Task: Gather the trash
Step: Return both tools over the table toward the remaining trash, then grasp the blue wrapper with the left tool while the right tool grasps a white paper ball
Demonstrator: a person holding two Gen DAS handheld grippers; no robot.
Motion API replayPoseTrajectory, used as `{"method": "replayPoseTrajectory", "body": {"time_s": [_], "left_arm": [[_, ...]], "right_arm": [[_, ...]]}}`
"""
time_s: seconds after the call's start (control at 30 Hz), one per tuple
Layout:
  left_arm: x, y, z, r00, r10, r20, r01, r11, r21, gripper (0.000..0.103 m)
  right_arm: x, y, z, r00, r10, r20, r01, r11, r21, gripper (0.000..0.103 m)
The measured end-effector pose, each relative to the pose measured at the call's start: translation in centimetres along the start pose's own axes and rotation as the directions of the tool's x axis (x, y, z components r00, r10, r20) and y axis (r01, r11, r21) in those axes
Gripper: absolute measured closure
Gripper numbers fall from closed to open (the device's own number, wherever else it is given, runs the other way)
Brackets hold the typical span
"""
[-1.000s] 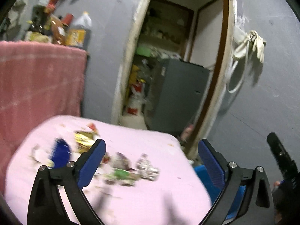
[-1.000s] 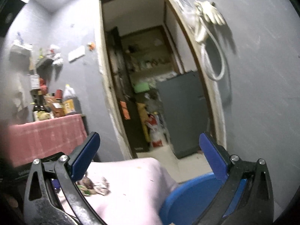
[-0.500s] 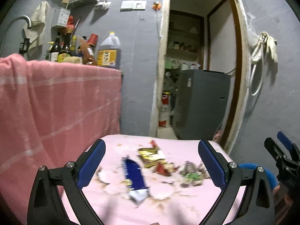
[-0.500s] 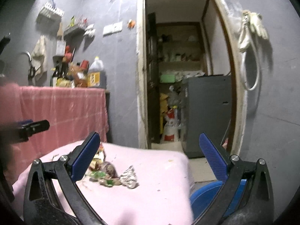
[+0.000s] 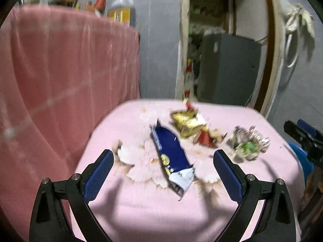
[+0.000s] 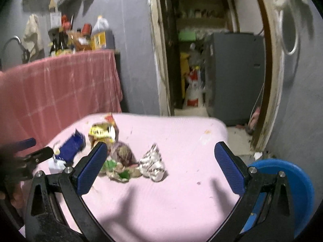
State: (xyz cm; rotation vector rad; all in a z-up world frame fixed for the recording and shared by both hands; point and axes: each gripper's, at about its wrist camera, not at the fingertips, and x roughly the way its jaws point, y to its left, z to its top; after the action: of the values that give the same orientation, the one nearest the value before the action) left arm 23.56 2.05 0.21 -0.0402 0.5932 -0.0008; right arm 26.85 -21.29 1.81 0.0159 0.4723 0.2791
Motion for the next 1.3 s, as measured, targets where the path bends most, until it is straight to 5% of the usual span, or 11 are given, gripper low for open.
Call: {"method": "replayPoseTrajectory", "body": {"time_s": [0.13,0.4,0.6,1.03,1.3], "left_arm": [[2.1,1.0,0.2,0.995,-0.005,-0.097,0.000,0.999,-0.050,0.007],[3.8,1.4,0.4,0.985,-0.044,-0.164,0.029,0.995,-0.092,0.014],[4.4,1.2,0.6,0.979,-0.071,-0.193,0.052,0.993,-0.102,0.037],[4.2,-0.7,0.7,0.966,-0.139,-0.220,0.126,0.990,-0.070,0.089],[2.8,-2.0,0.3,0.967,-0.191,-0.170,0.182,0.981,-0.066,0.092]], "right_arm": [[2.1,0.4,-0.4,0.996,-0.003,-0.085,0.002,1.000,-0.019,0.001],[4.6,-0.7,-0.5,0.984,-0.019,-0.178,0.025,0.999,0.035,0.012],[6.9,-0.5,-1.0,0.955,0.005,-0.298,0.002,1.000,0.024,0.042],[7.0,-0.5,-1.3,0.947,0.063,-0.314,-0.052,0.998,0.045,0.069],[5.6,-1.4,-1.4,0.959,0.141,-0.246,-0.117,0.987,0.111,0.071]]}}
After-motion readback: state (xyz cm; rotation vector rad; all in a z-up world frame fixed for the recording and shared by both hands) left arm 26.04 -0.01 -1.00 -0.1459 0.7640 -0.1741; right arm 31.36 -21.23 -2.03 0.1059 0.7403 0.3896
